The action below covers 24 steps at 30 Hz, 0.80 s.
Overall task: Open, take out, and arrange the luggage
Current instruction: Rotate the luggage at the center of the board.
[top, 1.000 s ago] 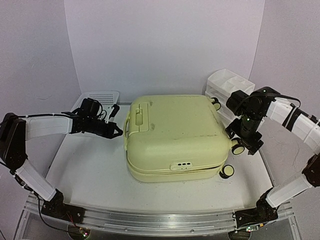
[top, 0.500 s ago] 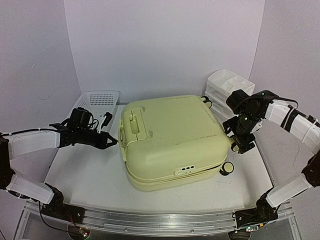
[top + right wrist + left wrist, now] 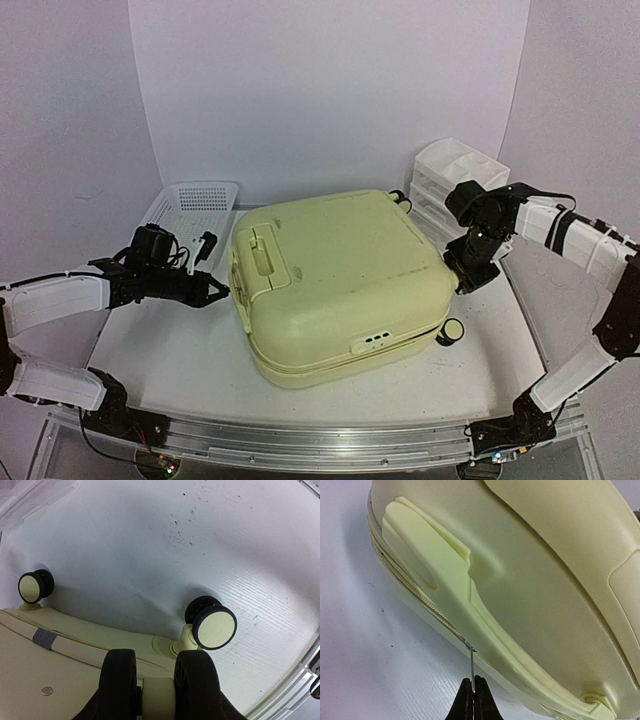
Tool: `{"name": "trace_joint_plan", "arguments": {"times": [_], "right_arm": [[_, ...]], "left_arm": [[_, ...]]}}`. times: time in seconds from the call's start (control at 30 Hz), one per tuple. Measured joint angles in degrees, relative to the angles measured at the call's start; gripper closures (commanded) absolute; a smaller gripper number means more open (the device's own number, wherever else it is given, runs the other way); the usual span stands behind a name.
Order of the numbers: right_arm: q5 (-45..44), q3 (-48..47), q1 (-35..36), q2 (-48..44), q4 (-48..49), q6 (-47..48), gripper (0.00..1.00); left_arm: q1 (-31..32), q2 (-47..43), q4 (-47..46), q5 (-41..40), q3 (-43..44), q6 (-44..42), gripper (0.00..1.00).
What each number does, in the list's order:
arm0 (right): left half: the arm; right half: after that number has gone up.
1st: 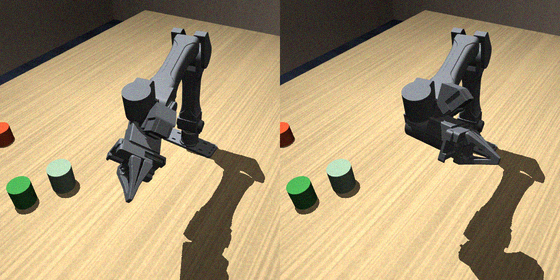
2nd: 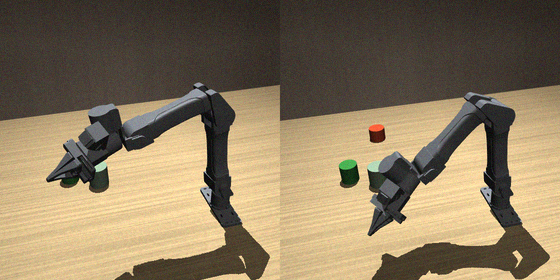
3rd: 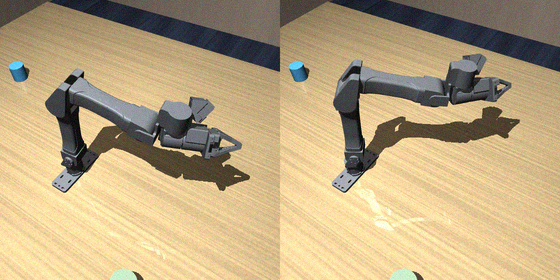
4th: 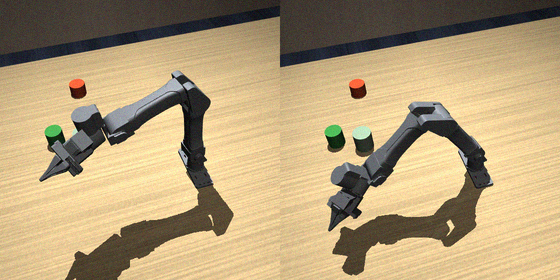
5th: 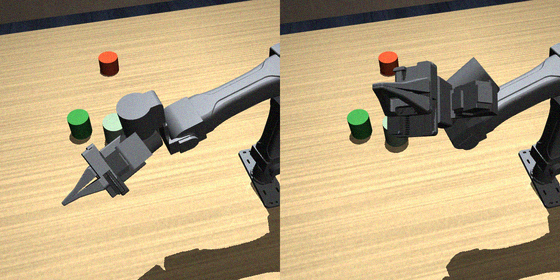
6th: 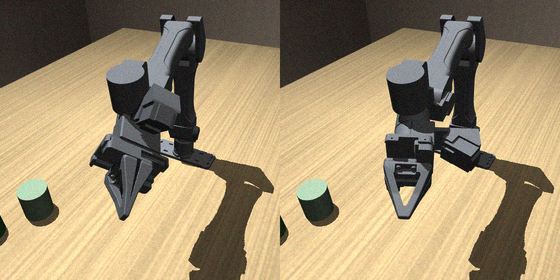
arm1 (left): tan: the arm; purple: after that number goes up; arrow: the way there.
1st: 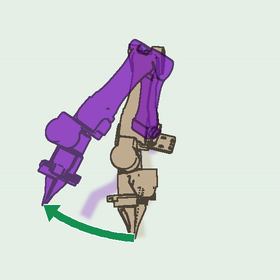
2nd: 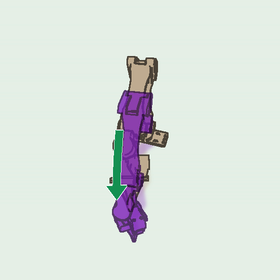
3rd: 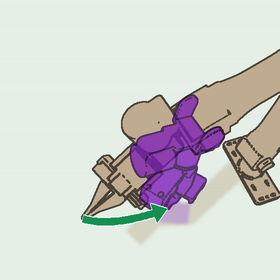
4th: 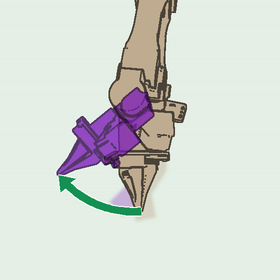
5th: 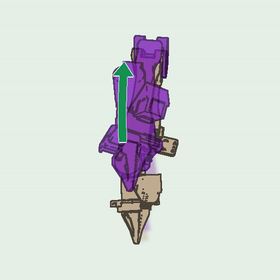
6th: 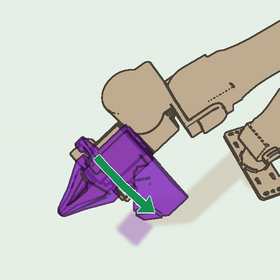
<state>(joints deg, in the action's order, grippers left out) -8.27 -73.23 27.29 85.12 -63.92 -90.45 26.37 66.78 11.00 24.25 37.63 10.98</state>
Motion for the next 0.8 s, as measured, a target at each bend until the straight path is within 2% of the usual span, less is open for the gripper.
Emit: {"name": "trace_joint_plan", "arguments": {"times": [0.13,0.3,0.37,0.8], "right_arm": [[0.20,-1.16,-0.50,1.29,0.35,2.45,0.82],[0.55,-1.62,-1.09,1.81,0.96,4.57,0.90],[0.57,-1.81,-1.36,1.99,1.11,5.42,0.99],[2.71,-3.65,-4.24,3.98,4.57,15.89,1.00]], "left_arm": [[0.00,0.00,0.00,-0.04,0.00,0.07,1.00],[-0.07,0.00,0.02,-0.28,0.00,0.07,1.00],[-0.15,0.02,0.07,-0.37,0.02,0.04,1.00],[-2.27,2.82,5.53,1.57,4.07,-0.68,1.00]]}}
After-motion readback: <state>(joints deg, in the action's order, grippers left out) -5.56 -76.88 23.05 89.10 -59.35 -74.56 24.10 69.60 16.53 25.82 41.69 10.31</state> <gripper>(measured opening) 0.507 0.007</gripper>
